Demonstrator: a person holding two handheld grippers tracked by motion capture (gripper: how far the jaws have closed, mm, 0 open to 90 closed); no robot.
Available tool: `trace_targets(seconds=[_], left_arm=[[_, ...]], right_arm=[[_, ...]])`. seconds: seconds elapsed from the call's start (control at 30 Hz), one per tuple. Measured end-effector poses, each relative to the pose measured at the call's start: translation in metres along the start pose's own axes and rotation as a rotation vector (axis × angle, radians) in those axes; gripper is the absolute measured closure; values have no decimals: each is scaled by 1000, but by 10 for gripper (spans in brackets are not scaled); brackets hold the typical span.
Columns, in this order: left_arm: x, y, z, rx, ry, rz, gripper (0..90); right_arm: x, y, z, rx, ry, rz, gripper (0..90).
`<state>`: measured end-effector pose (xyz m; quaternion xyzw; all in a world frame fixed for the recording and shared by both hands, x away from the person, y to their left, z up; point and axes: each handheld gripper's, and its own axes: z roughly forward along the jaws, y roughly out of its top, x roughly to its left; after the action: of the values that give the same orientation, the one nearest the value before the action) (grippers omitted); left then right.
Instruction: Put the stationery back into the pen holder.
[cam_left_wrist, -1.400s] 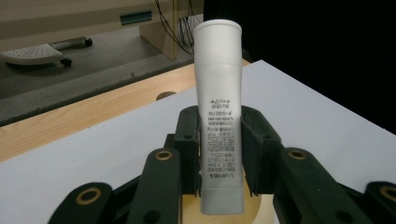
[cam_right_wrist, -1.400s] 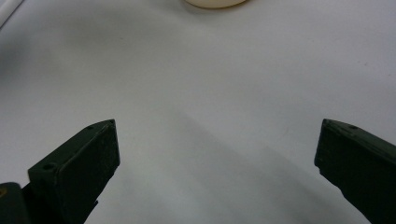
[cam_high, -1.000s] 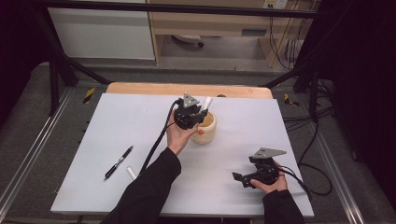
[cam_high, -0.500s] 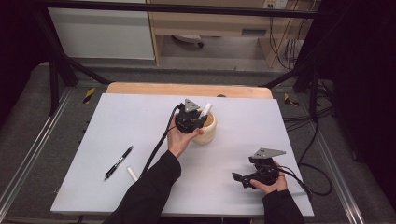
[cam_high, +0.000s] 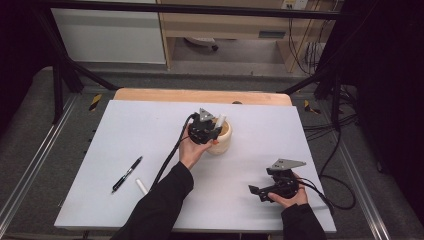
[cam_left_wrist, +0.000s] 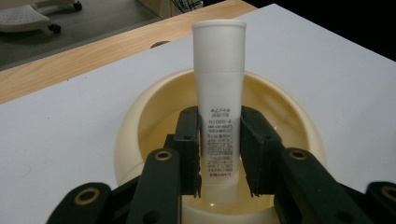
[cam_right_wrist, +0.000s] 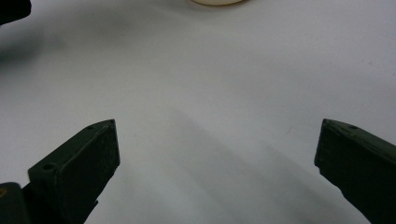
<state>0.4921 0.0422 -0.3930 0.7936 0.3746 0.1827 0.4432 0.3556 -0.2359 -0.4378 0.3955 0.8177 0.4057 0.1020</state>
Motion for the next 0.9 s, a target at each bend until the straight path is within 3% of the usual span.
trace_targets(seconds=[0.23,0.5,0.67,0.9], left_arm=[[-2,4,-7,-3,-10,26,636],[3,15,-28,-30,6,36,540],[8,18,-45,-5,-1,44,452],[20,12,-71,67,-12,57,318]], right_arm=[[0,0,0,1,0,0,8],[0,0,1,5,-1,2,8],[0,0,1,1,-4,-1,8],[0,0,0,2,-6,-2,8]])
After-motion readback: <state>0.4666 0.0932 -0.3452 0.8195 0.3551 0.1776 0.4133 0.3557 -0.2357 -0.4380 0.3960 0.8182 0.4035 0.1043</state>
